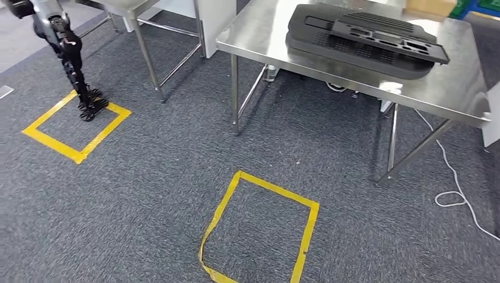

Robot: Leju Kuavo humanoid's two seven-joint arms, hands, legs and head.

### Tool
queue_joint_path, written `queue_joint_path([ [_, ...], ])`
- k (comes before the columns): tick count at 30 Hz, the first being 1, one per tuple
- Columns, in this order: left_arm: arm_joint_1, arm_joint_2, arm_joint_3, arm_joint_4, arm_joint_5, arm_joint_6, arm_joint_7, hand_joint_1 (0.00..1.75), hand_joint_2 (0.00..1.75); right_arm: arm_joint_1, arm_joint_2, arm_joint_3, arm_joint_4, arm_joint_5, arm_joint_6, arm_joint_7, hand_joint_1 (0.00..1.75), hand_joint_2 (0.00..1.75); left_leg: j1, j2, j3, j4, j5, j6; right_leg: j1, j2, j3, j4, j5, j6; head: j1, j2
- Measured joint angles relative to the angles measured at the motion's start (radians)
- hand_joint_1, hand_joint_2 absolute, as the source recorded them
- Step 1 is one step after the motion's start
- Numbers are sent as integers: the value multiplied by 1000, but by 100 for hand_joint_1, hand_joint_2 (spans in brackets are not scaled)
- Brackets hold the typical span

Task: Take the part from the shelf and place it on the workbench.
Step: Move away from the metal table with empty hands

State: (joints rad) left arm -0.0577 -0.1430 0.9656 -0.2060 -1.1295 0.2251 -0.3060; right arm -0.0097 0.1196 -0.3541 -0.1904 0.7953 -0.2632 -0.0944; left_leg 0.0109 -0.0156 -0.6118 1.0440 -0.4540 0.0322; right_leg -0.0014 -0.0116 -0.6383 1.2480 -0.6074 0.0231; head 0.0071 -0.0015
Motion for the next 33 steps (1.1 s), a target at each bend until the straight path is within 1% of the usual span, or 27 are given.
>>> queue_joint_path([
  [1,1,0,0,0,0,0,0,0,0,-1,0,0,0,0,0,0,0,175,0,-9,-3,0,2,1,0,3,-21,44,-13,3,0,0],
  [2,1,0,0,0,0,0,0,0,0,-1,0,0,0,0,0,0,0,175,0,-18,-5,0,4,2,-1,5,-24,50,-8,9,0,0],
  [3,2,0,1,0,0,0,0,0,0,-1,0,0,0,0,0,0,0,175,0,-27,-5,0,6,1,-2,8,-7,15,11,17,0,0],
  [4,2,0,1,0,0,0,0,0,0,1,-1,0,0,0,1,0,0,175,0,-37,-5,0,8,-1,-4,14,26,-51,38,24,0,0],
  [5,2,-1,1,0,0,0,-1,0,0,2,-1,0,0,0,1,0,0,175,0,-46,-6,0,10,-5,-5,26,62,-127,64,28,1,0],
  [6,2,-1,1,0,0,0,-1,0,0,2,-1,0,0,0,1,1,0,175,-2,-54,-6,1,12,-9,-5,35,89,-187,85,27,0,0],
  [7,2,-1,1,0,0,0,-1,0,0,1,-1,0,0,0,1,1,0,175,-3,-58,-7,1,14,-14,-3,43,106,-223,96,23,0,0],
  [8,2,-1,1,0,0,0,-2,0,0,-1,-1,0,0,0,1,1,0,175,-4,-62,-8,0,17,-19,0,45,110,-237,101,16,-1,0],
  [10,3,0,1,0,0,0,-2,0,0,-2,0,0,0,1,1,1,0,175,-2,-67,-10,-3,21,-31,1,34,112,-241,109,0,-1,0],
  [11,4,0,1,0,0,1,-2,0,0,-3,1,0,0,2,1,1,0,175,-1,-58,-13,4,16,-36,-1,27,115,-244,113,-7,-1,0],
  [13,4,0,1,0,0,1,-2,0,0,-2,1,0,0,3,1,1,0,175,-1,-24,-43,72,-31,-41,-6,11,119,-250,121,-22,-6,0],
  [15,4,0,1,0,0,1,-2,0,0,2,0,0,0,4,1,1,0,175,0,1,-96,196,-100,-46,-2,-6,118,-250,122,-28,-9,0],
  [16,4,0,1,0,0,1,-2,0,0,3,0,0,0,5,1,1,0,175,1,5,-117,247,-119,-48,-1,-16,117,-249,122,-28,-9,0],
  [17,4,0,1,0,0,2,-2,0,0,4,0,0,1,6,1,1,0,175,1,8,-123,267,-121,-50,0,-26,117,-249,122,-28,-9,0],
  [18,5,0,1,0,0,2,-2,0,0,4,0,1,1,7,1,1,0,175,2,12,-110,250,-105,-51,0,-35,117,-249,122,-28,-9,0],
  [19,5,0,1,0,0,3,-2,0,0,4,0,1,1,9,1,1,0,175,2,21,-80,198,-76,-51,-1,-45,119,-248,120,-27,-9,0],
  [21,3,0,1,0,-1,6,-2,0,0,3,1,1,1,13,1,1,0,175,-1,66,-9,69,-28,-48,5,-63,122,-244,114,-21,-11,0],
  [22,1,-1,1,0,-1,7,-2,0,0,3,1,2,1,15,1,1,0,175,-3,82,12,28,-17,-43,10,-72,122,-242,110,-16,-9,0],
  [23,0,-1,1,0,-2,8,-2,0,0,3,0,2,1,16,1,2,0,175,-6,89,19,9,-16,-38,14,-81,123,-240,107,-12,-8,0],
  [25,0,-1,2,0,-2,9,-2,0,0,3,1,2,1,17,1,3,0,175,-8,64,14,6,-13,-25,16,-100,124,-241,104,-7,-5,0],
  [26,1,0,2,0,-2,9,-2,0,0,2,1,2,1,18,1,3,0,175,-7,52,12,4,-10,-20,15,-94,122,-235,98,-3,-5,0],
  [27,1,0,2,0,-2,10,-2,0,0,2,1,2,1,18,1,3,0,175,-5,40,9,3,-7,-14,12,-76,113,-215,85,-1,-4,0],
  [29,0,-1,3,0,-2,11,-2,0,0,1,1,3,1,18,0,3,0,175,-1,15,2,1,0,-3,7,-22,64,-113,33,-2,-2,0],
  [30,-1,-1,3,0,-2,12,-2,0,0,1,1,3,1,18,0,3,0,175,-1,3,-2,1,3,1,5,-5,31,-42,4,-4,-2,0],
  [31,-1,-1,3,0,-2,11,-2,0,0,1,1,4,1,19,0,3,0,175,-1,-11,-6,1,5,4,3,3,1,20,-17,-5,-2,0],
  [32,-1,-1,3,0,-2,11,-2,0,0,0,1,5,1,20,0,3,0,175,-1,-25,-9,1,7,5,2,6,-15,52,-24,-1,-2,0],
  [33,0,-1,4,0,-2,11,-2,0,0,0,0,6,1,21,0,3,0,175,-1,-40,-11,1,10,5,0,8,-12,48,-17,5,-2,0],
])
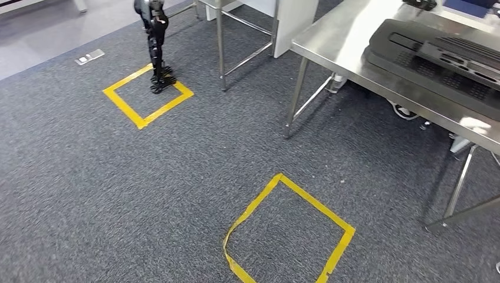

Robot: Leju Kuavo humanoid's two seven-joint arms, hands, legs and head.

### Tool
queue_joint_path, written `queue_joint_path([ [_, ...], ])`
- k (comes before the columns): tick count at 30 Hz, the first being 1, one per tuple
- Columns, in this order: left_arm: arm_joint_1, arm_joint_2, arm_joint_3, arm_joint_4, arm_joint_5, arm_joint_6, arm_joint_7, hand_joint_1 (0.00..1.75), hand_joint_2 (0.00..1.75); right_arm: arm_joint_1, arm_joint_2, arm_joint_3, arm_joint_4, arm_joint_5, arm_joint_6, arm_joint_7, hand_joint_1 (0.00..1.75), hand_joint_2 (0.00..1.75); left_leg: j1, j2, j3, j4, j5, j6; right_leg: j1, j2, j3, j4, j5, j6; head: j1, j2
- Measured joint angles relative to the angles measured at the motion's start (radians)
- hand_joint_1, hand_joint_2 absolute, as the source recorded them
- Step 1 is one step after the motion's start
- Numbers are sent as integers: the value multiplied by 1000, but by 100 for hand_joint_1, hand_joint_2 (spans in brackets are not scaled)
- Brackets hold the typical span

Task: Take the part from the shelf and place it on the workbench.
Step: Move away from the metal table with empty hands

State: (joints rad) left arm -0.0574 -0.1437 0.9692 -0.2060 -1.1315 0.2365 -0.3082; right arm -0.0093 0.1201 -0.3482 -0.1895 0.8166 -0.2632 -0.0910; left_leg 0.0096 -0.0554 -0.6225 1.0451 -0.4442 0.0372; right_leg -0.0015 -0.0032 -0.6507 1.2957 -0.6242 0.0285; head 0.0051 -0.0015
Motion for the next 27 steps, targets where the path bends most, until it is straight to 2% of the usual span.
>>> queue_joint_path([
  [1,1,0,0,0,0,0,0,0,0,1,-1,1,0,1,0,0,0,175,0,-16,-1,0,2,-2,-3,5,22,-45,22,9,0,0],
  [2,1,0,1,0,-1,0,0,0,0,1,-1,3,0,2,0,1,0,175,1,-30,-1,0,5,-5,-6,20,58,-116,50,16,0,0],
  [4,1,0,1,0,-4,0,0,0,0,1,-1,4,0,4,0,1,0,175,-2,-56,-3,2,10,-14,-9,58,118,-244,94,20,0,0],
  [5,1,0,1,0,-5,0,0,0,0,1,-1,5,0,6,0,1,0,175,-3,-64,-5,1,13,-19,-9,70,131,-274,103,17,-1,0],
  [6,1,0,1,0,-7,0,-1,0,0,0,0,5,0,7,0,1,0,175,-5,-73,-7,-1,16,-26,-6,69,134,-282,105,11,-2,0],
  [7,3,0,2,0,-8,0,-1,0,0,-1,0,6,0,8,0,1,0,175,-4,-83,-9,-4,21,-32,-5,58,136,-284,109,4,-2,0],
  [8,5,0,2,0,-8,0,-1,0,0,-2,0,7,0,10,0,0,0,175,-2,-81,-11,-4,22,-37,-6,47,139,-287,113,-3,-2,0],
  [9,7,0,3,0,-9,0,-1,0,0,-2,0,8,0,11,0,0,0,175,-3,-63,-17,6,14,-42,-8,35,142,-290,118,-12,-3,0],
  [10,8,0,4,0,-9,0,-1,0,0,-2,0,8,0,12,0,0,0,175,-3,-35,-30,35,-6,-45,-10,22,145,-294,122,-19,-5,0],
  [12,6,0,5,0,-9,0,-1,0,0,1,-1,9,0,12,0,0,0,175,-4,28,-80,149,-76,-50,-8,-6,145,-295,124,-28,-8,0],
  [13,5,-1,5,0,-9,0,-1,0,0,3,-1,9,0,12,0,0,0,175,-3,41,-109,216,-107,-54,-5,-21,145,-295,123,-30,-9,0],
  [14,5,-1,5,0,-9,0,-1,0,0,4,-1,9,0,12,0,0,0,175,-1,47,-128,263,-123,-57,-4,-37,145,-295,123,-30,-8,0],
  [15,5,-1,5,0,-9,0,-1,0,0,4,-1,9,0,12,1,0,0,175,1,51,-130,276,-120,-59,-3,-52,145,-295,122,-31,-9,0],
  [16,6,-1,5,0,-9,0,-1,0,0,3,0,9,0,12,1,0,0,175,3,57,-113,249,-100,-60,-3,-65,146,-295,120,-31,-9,0],
  [17,5,-1,5,0,-9,0,-1,0,0,2,0,9,0,12,1,-1,0,175,4,70,-79,190,-70,-61,-4,-78,149,-294,118,-29,-9,0],
  [19,3,-1,5,0,-9,0,-1,0,0,2,-1,9,0,13,1,-1,0,175,1,119,-8,66,-28,-58,2,-100,152,-291,109,-21,-9,0],
  [20,1,-1,5,0,-10,0,-1,0,0,2,-1,9,0,13,1,-1,0,175,-1,133,12,30,-20,-53,7,-110,153,-289,104,-17,-8,0],
  [21,0,-1,5,0,-10,0,-2,0,0,0,-1,9,0,13,1,-1,0,175,-5,137,17,14,-20,-46,11,-120,154,-288,101,-13,-6,0],
  [23,0,0,5,0,-10,0,-3,0,0,-3,-1,9,0,13,1,-1,0,175,-7,108,11,11,-16,-32,11,-136,158,-288,97,-7,-4,0],
  [24,0,0,5,0,-10,0,-3,0,0,-5,-1,9,0,13,1,-1,0,175,-6,96,9,9,-13,-26,8,-123,155,-280,91,-3,-3,0],
  [25,0,0,6,0,-10,1,-5,0,0,-5,-1,9,0,12,1,-1,0,175,-4,82,6,7,-10,-19,6,-97,144,-256,77,-2,-3,0],
  [27,-2,0,6,0,-10,3,-7,0,0,-4,0,9,0,11,1,-2,0,175,-2,56,1,6,-3,-9,1,-32,91,-149,25,-6,-1,0],
])
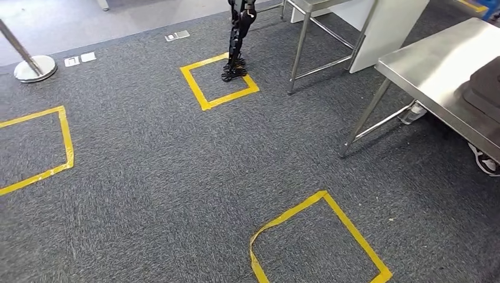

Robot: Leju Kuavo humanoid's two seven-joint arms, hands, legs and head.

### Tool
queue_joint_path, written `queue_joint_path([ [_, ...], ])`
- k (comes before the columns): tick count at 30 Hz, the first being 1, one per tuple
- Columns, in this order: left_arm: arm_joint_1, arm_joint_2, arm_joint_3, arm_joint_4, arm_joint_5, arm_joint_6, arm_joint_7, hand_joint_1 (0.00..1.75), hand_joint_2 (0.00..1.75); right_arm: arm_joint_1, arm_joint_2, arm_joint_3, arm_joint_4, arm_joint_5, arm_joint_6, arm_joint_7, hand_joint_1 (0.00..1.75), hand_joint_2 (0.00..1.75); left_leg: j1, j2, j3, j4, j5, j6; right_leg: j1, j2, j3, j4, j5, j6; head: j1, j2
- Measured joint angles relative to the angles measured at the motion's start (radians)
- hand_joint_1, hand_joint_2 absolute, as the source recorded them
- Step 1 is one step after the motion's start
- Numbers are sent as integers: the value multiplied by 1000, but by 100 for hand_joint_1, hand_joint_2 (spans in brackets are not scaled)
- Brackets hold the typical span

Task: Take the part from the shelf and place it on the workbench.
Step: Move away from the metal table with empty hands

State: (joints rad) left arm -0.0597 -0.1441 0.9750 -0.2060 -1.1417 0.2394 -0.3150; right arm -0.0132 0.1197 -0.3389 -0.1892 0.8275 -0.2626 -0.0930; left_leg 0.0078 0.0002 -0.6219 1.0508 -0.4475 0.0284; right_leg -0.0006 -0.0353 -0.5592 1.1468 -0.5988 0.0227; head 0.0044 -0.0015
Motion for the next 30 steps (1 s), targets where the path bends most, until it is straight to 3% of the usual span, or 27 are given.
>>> queue_joint_path([
  [2,-1,0,0,0,0,2,-1,0,0,-2,1,0,0,-1,0,0,0,175,0,-29,-6,0,5,7,-1,23,-64,127,-44,-2,0,0],
  [3,-1,0,0,0,0,2,-1,0,0,-3,1,0,0,0,0,0,0,175,-1,-44,-8,0,7,8,-2,27,-79,153,-46,2,0,0],
  [4,0,0,0,0,0,3,-1,0,0,-5,1,0,0,0,0,1,0,175,0,-60,-9,0,9,8,-4,31,-75,140,-32,9,0,0],
  [5,0,0,0,0,0,3,-1,0,0,-5,0,0,0,0,0,1,0,175,0,-78,-9,0,11,7,-6,40,-51,86,-4,18,0,0],
  [7,0,0,0,0,0,3,-1,0,0,-1,0,0,0,0,0,2,0,175,0,-111,-11,1,17,-2,-12,81,12,-54,52,28,1,0],
  [9,1,0,0,0,0,3,-1,0,0,0,0,0,0,0,0,2,0,175,-2,-131,-16,0,24,-13,-10,107,37,-121,76,21,-1,0],
  [11,5,0,0,0,0,3,-1,0,0,-2,0,0,0,0,0,2,0,175,0,-145,-20,-6,32,-27,-7,90,37,-126,83,6,-1,0],
  [12,7,0,0,0,0,3,-1,0,0,-2,0,0,0,0,0,2,0,175,1,-136,-24,-4,31,-32,-8,79,39,-128,88,-2,-1,0],
  [14,9,0,0,0,0,4,-1,0,0,-1,0,0,0,1,0,1,0,175,0,-79,-48,46,-7,-39,-12,52,43,-135,97,-18,-6,0],
  [15,7,0,0,0,-1,7,-1,0,0,1,0,0,0,2,0,1,0,175,-1,-44,-70,99,-43,-40,-11,37,43,-136,99,-23,-9,0],
  [16,6,-1,0,0,-2,11,-1,0,0,4,0,0,1,2,0,1,0,175,0,-23,-96,164,-81,-44,-8,22,42,-136,100,-27,-11,0],
  [18,5,-1,0,0,-5,21,0,0,0,8,0,-1,1,4,0,1,0,175,3,-9,-131,260,-122,-51,-5,-10,39,-135,99,-28,-12,0],
  [19,5,-2,0,0,-7,27,0,0,0,7,0,-1,1,4,0,1,0,175,4,-5,-126,262,-116,-54,-5,-25,38,-135,99,-28,-12,0],
  [20,5,-1,0,0,-8,33,1,0,0,7,0,-1,1,5,0,1,0,175,6,4,-100,224,-94,-55,-5,-39,39,-135,98,-27,-12,0],
  [22,4,-1,0,0,-8,43,1,0,0,6,1,-1,1,7,0,1,0,175,3,50,-21,96,-44,-54,-2,-63,43,-133,93,-22,-13,0],
  [24,2,-1,0,0,-8,48,2,0,0,6,1,-1,1,8,0,1,0,175,-2,84,22,16,-25,-42,7,-84,45,-130,87,-14,-10,0],
  [25,1,-1,0,0,-8,50,2,0,0,4,1,-1,1,8,0,1,0,175,-6,84,24,6,-25,-35,11,-95,46,-130,85,-10,-7,0],
  [26,2,0,0,0,-8,51,3,0,0,3,1,-1,1,8,0,1,0,175,-7,67,21,4,-23,-27,11,-106,48,-131,84,-6,-6,0],
  [27,2,0,0,0,-9,53,4,0,0,1,1,-1,1,9,0,1,0,175,-6,53,19,2,-20,-21,9,-103,48,-129,81,-2,-4,0],
  [29,1,-1,0,0,-16,56,10,0,0,-1,1,-1,1,10,0,1,0,175,-1,26,16,-3,-12,-8,2,-51,31,-91,56,2,-4,0],
  [30,0,-1,0,0,-20,58,13,0,0,-1,1,-1,1,10,1,1,0,175,2,13,13,-4,-9,-3,-1,-14,7,-42,32,1,-3,0],
])
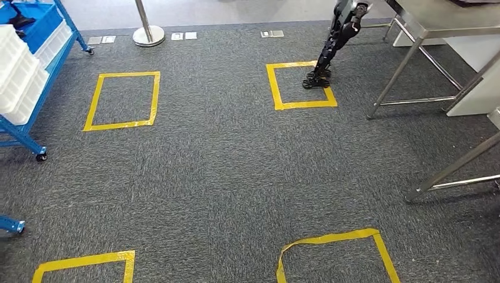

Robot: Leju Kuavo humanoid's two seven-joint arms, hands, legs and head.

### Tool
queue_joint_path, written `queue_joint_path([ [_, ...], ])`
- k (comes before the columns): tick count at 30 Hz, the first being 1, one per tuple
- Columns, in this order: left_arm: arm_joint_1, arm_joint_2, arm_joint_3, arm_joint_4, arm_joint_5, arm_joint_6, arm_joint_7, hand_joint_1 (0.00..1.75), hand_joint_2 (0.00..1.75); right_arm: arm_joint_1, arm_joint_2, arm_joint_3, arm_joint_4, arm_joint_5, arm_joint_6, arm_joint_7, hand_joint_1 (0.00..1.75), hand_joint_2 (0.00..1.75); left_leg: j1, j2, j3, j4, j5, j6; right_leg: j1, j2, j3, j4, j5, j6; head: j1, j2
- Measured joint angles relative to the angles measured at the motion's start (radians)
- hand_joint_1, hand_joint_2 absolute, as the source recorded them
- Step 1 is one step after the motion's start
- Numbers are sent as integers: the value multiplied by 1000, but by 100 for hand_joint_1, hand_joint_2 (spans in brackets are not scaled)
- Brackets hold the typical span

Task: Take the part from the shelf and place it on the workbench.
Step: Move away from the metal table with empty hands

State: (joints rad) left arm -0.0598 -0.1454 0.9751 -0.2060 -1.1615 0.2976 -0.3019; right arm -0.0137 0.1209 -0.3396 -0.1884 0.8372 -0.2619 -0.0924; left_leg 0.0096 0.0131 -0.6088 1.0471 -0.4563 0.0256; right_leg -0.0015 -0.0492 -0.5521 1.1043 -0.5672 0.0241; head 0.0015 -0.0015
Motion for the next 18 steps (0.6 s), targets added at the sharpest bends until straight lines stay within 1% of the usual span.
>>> queue_joint_path([
  [1,-1,0,0,0,-4,3,4,0,0,0,0,0,0,0,0,0,0,175,0,-14,-4,0,3,4,-2,25,-31,66,-29,-3,1,0],
  [2,-3,-1,0,0,-8,5,7,0,0,-1,0,0,0,1,1,0,0,175,0,-30,-8,0,5,7,-2,35,-63,133,-53,-5,1,0],
  [3,-3,-1,0,0,-11,8,9,0,0,-3,0,0,0,2,1,0,0,175,0,-46,-11,0,7,9,-3,39,-87,181,-67,-4,1,0],
  [4,-2,-1,0,0,-14,10,10,0,0,-4,0,0,0,3,2,0,0,175,0,-62,-13,0,10,9,-4,41,-95,195,-65,1,2,0],
  [5,-2,-1,0,0,-14,10,10,0,0,-6,0,0,0,5,2,0,0,175,1,-78,-13,0,12,8,-5,45,-82,169,-47,9,1,0],
  [6,-1,-1,0,0,-14,9,9,0,0,-6,0,0,0,6,2,1,0,175,1,-95,-13,0,15,6,-8,56,-53,110,-20,18,2,0],
  [7,-1,-1,0,0,-11,5,5,0,0,-4,0,0,0,7,2,1,0,175,2,-112,-14,1,18,1,-13,81,-20,38,6,24,2,0],
  [8,-1,-1,0,0,-6,-1,0,0,0,-2,0,0,0,8,3,1,0,175,0,-126,-17,2,20,-4,-15,103,6,-21,27,25,2,0],
  [9,-1,-1,1,0,1,-9,-7,0,0,0,0,0,1,9,3,1,0,175,-1,-138,-19,2,24,-10,-17,120,23,-61,40,23,2,0],
  [10,0,0,3,0,10,-17,-14,0,0,1,1,0,1,9,3,1,0,175,-2,-147,-22,1,27,-17,-16,127,28,-77,44,18,2,0],
  [11,2,1,6,0,16,-24,-19,0,0,1,1,0,1,9,4,1,0,175,-2,-157,-25,-2,32,-24,-12,117,29,-77,48,11,1,0],
  [12,4,2,10,0,21,-31,-23,0,0,1,2,0,0,9,4,1,0,175,1,-164,-27,-4,35,-31,-14,106,28,-80,52,4,1,0],
  [13,6,4,14,0,23,-37,-27,0,0,0,2,0,0,9,4,0,0,175,1,-153,-32,1,32,-36,-16,94,30,-82,57,-3,0,0],
  [14,8,5,16,0,23,-41,-30,0,0,0,2,0,0,9,4,0,0,175,0,-129,-43,20,17,-40,-18,80,32,-85,61,-10,-2,0],
  [15,7,6,18,0,24,-45,-33,0,0,1,3,0,0,10,4,0,0,175,-1,-97,-60,59,-10,-42,-19,65,31,-87,63,-16,-6,0],
  [16,6,6,18,0,26,-48,-34,0,0,3,3,0,1,10,4,-1,0,175,-4,-60,-83,114,-45,-43,-16,51,34,-87,64,-20,-8,0],
  [17,6,6,18,0,27,-51,-35,0,0,6,4,0,1,10,4,-1,0,175,-4,-39,-110,180,-80,-44,-13,35,33,-87,64,-22,-11,0],
  [18,5,7,18,0,29,-53,-35,0,0,8,4,0,1,10,4,-1,0,175,-4,-27,-131,235,-103,-44,-11,18,32,-87,64,-22,-11,0],
])
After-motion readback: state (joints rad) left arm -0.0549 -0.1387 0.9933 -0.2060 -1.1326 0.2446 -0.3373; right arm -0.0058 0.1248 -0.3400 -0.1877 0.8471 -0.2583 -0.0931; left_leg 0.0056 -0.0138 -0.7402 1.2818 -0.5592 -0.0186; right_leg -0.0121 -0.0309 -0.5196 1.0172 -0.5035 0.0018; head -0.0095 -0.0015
